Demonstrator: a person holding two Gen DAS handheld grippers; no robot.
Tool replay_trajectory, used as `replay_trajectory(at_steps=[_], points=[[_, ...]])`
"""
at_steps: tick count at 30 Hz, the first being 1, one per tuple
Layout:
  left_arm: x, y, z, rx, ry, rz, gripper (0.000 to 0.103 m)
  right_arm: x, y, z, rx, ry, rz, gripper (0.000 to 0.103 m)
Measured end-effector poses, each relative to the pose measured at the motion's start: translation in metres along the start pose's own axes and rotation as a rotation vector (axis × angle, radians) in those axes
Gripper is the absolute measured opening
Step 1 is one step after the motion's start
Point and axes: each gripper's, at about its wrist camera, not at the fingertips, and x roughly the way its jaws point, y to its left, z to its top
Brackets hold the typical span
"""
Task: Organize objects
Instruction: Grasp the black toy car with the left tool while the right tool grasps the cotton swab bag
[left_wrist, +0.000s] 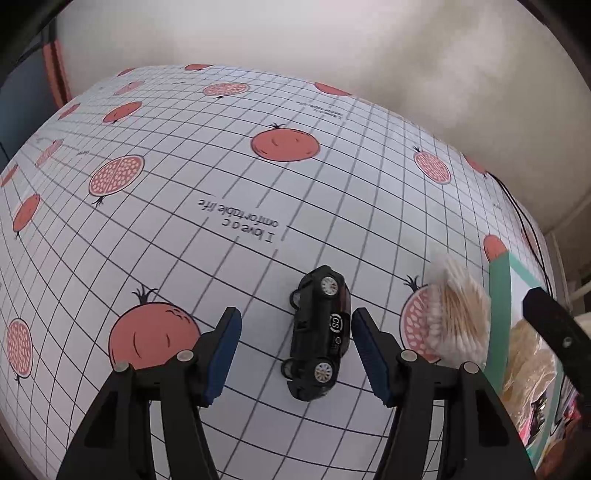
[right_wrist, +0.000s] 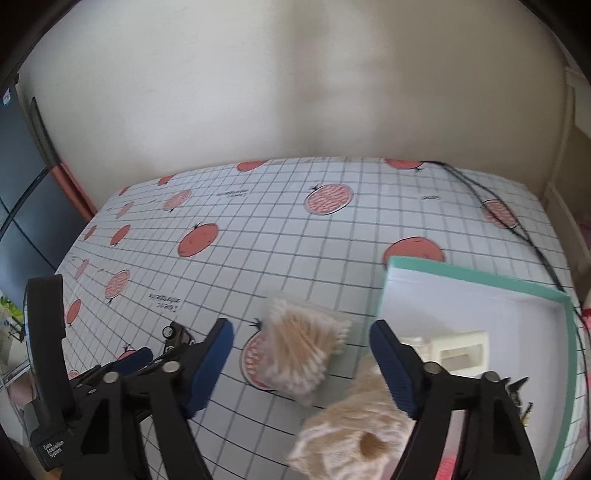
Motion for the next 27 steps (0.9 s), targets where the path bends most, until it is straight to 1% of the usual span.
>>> replay_trajectory(at_steps=[3,4,7,13,20,24,27], points=[[0.001,0.005,0.0,-0.018,0.005,0.006,0.064,0.008,0.006,-0.002,-0.012,0.017,0.005,0.064],[0.002,0.007,0.0,-0.026,0.007,0.006,0.064,0.01,0.008,-0.003,-0.015,0.025,0.005,0.059],[0.002,0.013,0.001,-0.052,0.006,0.008,0.064,0.02,0.01,-0.007,-0.014,0.055,0.004,0.054],[0.0,0.018,0.002,-0.069,0.003,0.018,0.064,0.031,0.012,-0.011,-0.026,0.081,-0.011,0.053],[0.001,0.015,0.001,-0.058,0.019,0.007,0.063,0.04,0.015,-0.013,-0.034,0.102,-0.039,0.053],[0.0,0.012,0.001,-0.043,0.021,0.004,0.063,0.044,0.019,-0.015,-0.06,0.111,-0.061,0.052],[-0.001,0.011,0.001,-0.036,0.022,0.004,0.063,0.046,0.023,-0.016,-0.08,0.122,-0.05,0.052]])
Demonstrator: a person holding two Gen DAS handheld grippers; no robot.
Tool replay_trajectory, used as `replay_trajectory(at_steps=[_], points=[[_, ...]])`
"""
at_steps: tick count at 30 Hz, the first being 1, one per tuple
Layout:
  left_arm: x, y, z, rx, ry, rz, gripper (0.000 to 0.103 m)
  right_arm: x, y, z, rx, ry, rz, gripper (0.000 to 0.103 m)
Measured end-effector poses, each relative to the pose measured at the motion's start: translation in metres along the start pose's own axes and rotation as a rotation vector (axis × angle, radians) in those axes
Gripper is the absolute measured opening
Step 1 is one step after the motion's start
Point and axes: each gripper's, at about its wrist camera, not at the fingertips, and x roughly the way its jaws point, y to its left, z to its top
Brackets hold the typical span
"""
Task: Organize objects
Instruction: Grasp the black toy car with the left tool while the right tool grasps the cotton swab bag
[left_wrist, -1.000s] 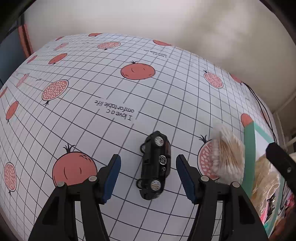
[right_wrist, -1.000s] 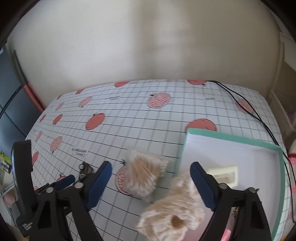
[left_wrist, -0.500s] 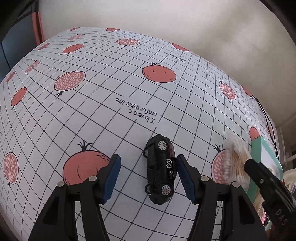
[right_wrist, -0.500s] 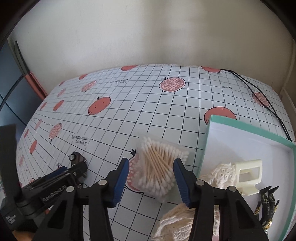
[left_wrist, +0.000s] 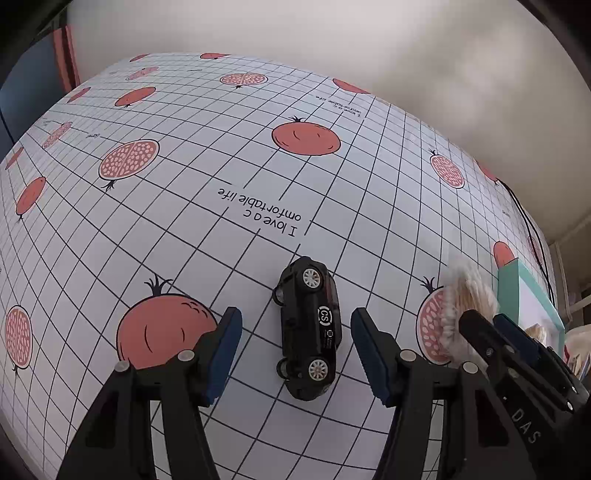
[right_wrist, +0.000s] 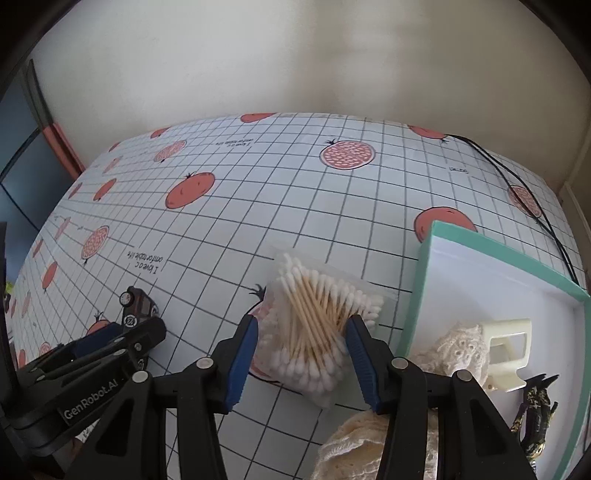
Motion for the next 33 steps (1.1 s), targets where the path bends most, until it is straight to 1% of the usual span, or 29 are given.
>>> replay_trajectory(at_steps=[2,6,7,9,11,14,18,21,25,27,33], points=[[-0.001,0.001,0.0,0.001,0.0,-0.001,0.063,0.0,0.002,0.0,-0.008,0.005,0.023,0.052],[0.0,0.001,0.001,-0.001,0.001,0.001,0.063,-0.002,0.006,0.0,-0.005,0.006,0.109,0.052],[0.0,0.001,0.001,-0.001,0.001,0.002,0.063,-0.004,0.008,0.001,-0.009,-0.003,0.105,0.052],[0.0,0.001,0.001,0.003,0.0,0.009,0.056,-0.008,0.011,0.003,-0.012,-0.016,0.093,0.052],[0.0,0.002,0.002,0.005,0.0,0.01,0.055,-0.009,0.013,0.004,-0.01,-0.022,0.084,0.052],[0.0,0.002,0.002,0.006,0.0,0.009,0.054,-0.005,0.016,0.003,-0.019,-0.007,0.025,0.052],[0.001,0.003,0.002,0.008,0.0,0.012,0.052,0.004,0.017,0.001,-0.001,0.017,-0.02,0.052],[0.001,0.002,0.002,0.012,-0.001,0.015,0.051,0.007,0.017,0.0,-0.003,0.02,-0.034,0.052],[0.002,0.001,0.001,0.014,-0.001,0.019,0.051,0.01,0.025,-0.002,-0.037,0.031,-0.037,0.052],[0.002,0.002,0.002,0.017,-0.002,0.023,0.047,0.01,0.028,-0.003,-0.052,0.033,-0.041,0.052],[0.003,0.003,0.001,0.018,-0.003,0.025,0.046,0.01,0.029,-0.006,-0.069,0.04,-0.022,0.047]])
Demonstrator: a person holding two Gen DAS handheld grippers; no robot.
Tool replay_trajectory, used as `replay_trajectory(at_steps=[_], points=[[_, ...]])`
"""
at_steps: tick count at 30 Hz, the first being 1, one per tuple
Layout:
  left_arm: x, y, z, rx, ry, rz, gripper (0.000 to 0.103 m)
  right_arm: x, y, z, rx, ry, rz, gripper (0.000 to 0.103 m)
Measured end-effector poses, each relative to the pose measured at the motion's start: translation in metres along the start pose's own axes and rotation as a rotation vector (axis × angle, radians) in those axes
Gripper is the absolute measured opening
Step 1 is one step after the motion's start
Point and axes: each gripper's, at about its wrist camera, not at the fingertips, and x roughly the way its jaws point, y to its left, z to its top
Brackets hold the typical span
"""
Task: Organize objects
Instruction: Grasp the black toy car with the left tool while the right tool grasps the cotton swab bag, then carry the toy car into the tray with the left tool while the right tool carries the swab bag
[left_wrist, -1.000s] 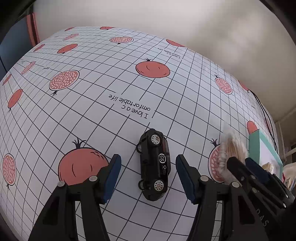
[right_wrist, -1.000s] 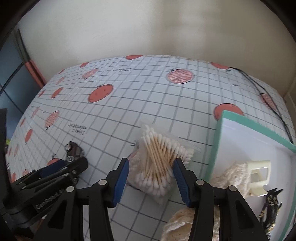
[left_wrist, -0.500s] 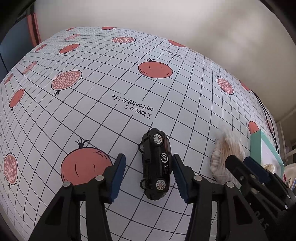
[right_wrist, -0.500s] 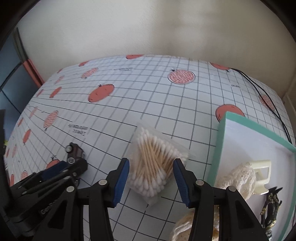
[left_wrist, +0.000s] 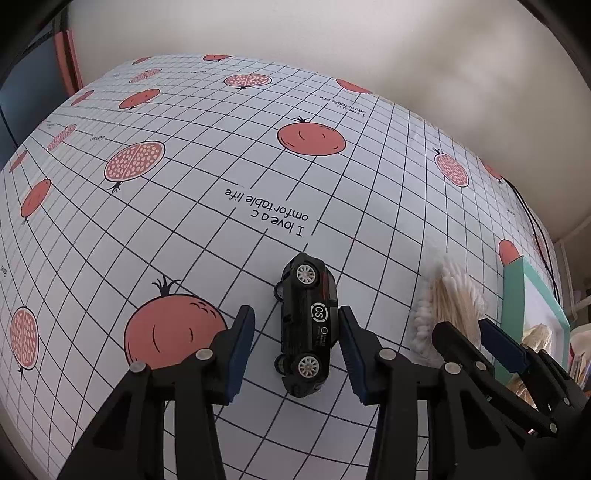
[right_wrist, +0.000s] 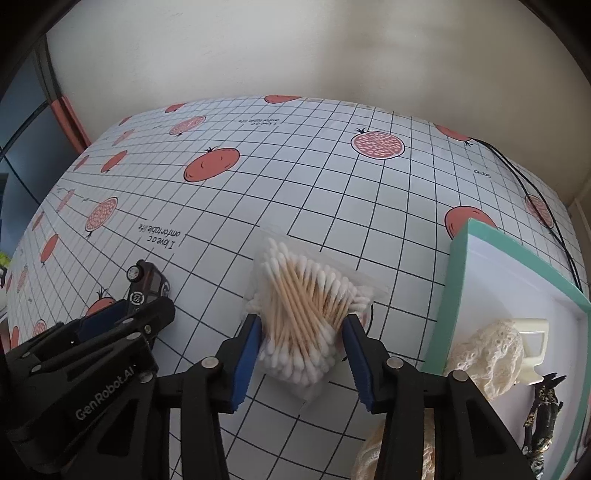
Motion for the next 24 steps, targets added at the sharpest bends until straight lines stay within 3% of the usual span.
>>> replay_trajectory(at_steps=[4,8,24], points=[[0.001,-0.001,-0.001,0.008,-0.002,0.004,0.045,-0.001,-0.001,-0.001,0.009,0.003,0.011,0.043],[0.002,-0.005,-0.003,0.024,-0.005,0.009,0.032,-0.002,-0.003,-0.001,0.018,0.006,0.021,0.04],[-0.008,-0.009,-0.004,0.037,-0.03,-0.009,0.031,-0.025,-0.016,0.001,0.045,-0.029,0.053,0.033]])
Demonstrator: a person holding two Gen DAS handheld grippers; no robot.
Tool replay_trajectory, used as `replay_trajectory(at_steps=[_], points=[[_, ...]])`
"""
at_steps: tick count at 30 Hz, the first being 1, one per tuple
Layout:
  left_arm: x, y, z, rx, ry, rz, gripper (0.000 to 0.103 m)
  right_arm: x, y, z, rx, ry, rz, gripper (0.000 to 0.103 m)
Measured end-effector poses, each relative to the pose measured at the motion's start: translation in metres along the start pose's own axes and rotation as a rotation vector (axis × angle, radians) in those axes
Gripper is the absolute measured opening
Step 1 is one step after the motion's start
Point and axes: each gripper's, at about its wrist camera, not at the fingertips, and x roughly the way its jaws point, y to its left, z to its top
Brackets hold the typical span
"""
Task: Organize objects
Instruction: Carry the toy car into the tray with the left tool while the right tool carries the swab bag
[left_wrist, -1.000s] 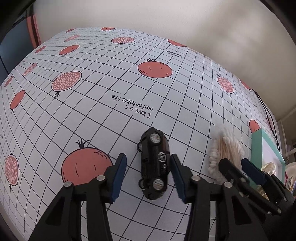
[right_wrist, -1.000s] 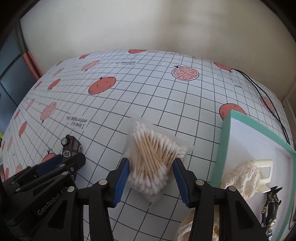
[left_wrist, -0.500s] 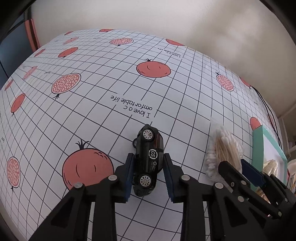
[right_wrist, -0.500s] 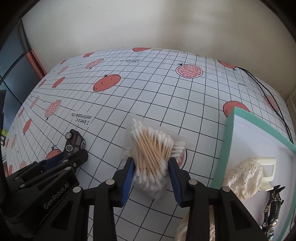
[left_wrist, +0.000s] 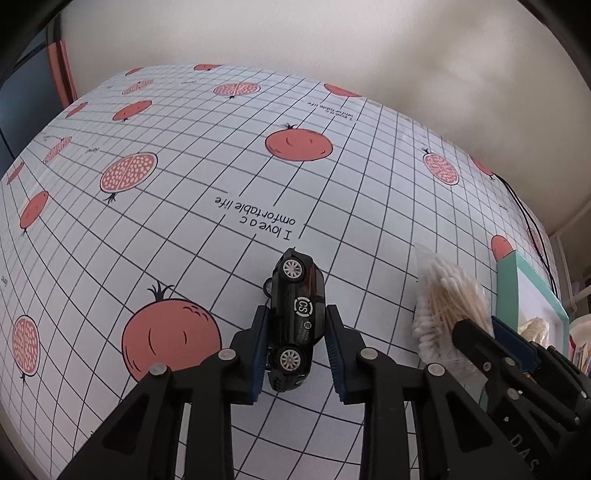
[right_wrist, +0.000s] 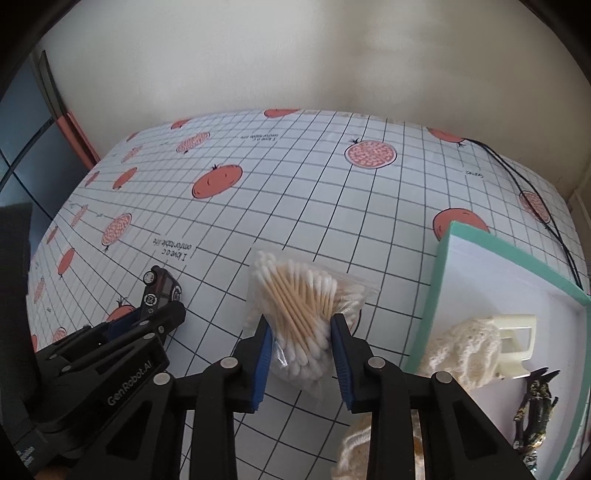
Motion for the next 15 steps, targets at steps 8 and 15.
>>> replay_trajectory(at_steps=[8,15], points=[[-0.014,-0.005,0.001,0.024,-0.021,-0.001,0.031,-0.027,-0.008,0.003,0.023,-0.042,0.006,0.033],[-0.032,-0.007,0.0,0.009,-0.038,0.001,0.031,-0.054,-0.019,0.001,0.071,-0.072,0.006,0.033]])
